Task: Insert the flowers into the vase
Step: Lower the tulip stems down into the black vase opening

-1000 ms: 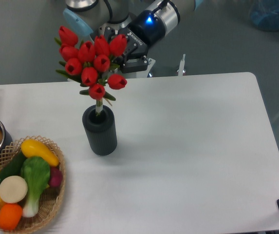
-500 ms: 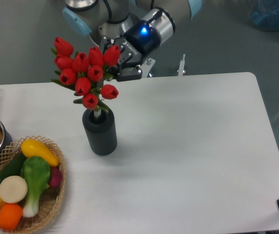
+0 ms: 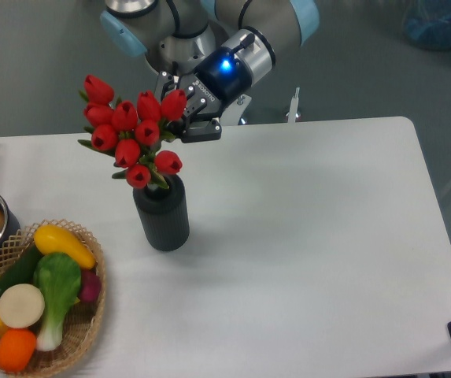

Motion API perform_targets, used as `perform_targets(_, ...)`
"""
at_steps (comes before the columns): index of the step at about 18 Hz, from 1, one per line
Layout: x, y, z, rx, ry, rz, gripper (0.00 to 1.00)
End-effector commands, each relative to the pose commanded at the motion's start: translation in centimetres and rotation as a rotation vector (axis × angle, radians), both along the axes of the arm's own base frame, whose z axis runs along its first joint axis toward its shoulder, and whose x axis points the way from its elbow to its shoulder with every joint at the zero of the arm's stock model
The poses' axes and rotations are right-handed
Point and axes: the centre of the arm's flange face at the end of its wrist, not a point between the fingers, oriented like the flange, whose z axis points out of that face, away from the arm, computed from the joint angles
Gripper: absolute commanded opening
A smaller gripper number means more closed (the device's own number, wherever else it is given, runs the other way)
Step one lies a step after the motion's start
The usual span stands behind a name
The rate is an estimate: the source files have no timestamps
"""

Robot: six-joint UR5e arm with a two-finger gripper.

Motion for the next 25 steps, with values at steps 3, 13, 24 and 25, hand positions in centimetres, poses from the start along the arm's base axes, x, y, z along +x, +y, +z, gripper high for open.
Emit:
perform_targets(3,0.0,0.2,-0.7,-0.016,0.009,-0.005,0.08)
perform_targets(13,0.1,1.2,-3.9,-0.033,0.061,-0.05,0.11)
perform_targets(24,1.4,0.6,-7.2,-0.089,0.096,-0.074,0.18)
perform_targets(25,1.5,0.5,-7.4,-0.096,0.095,-0.075,0.19)
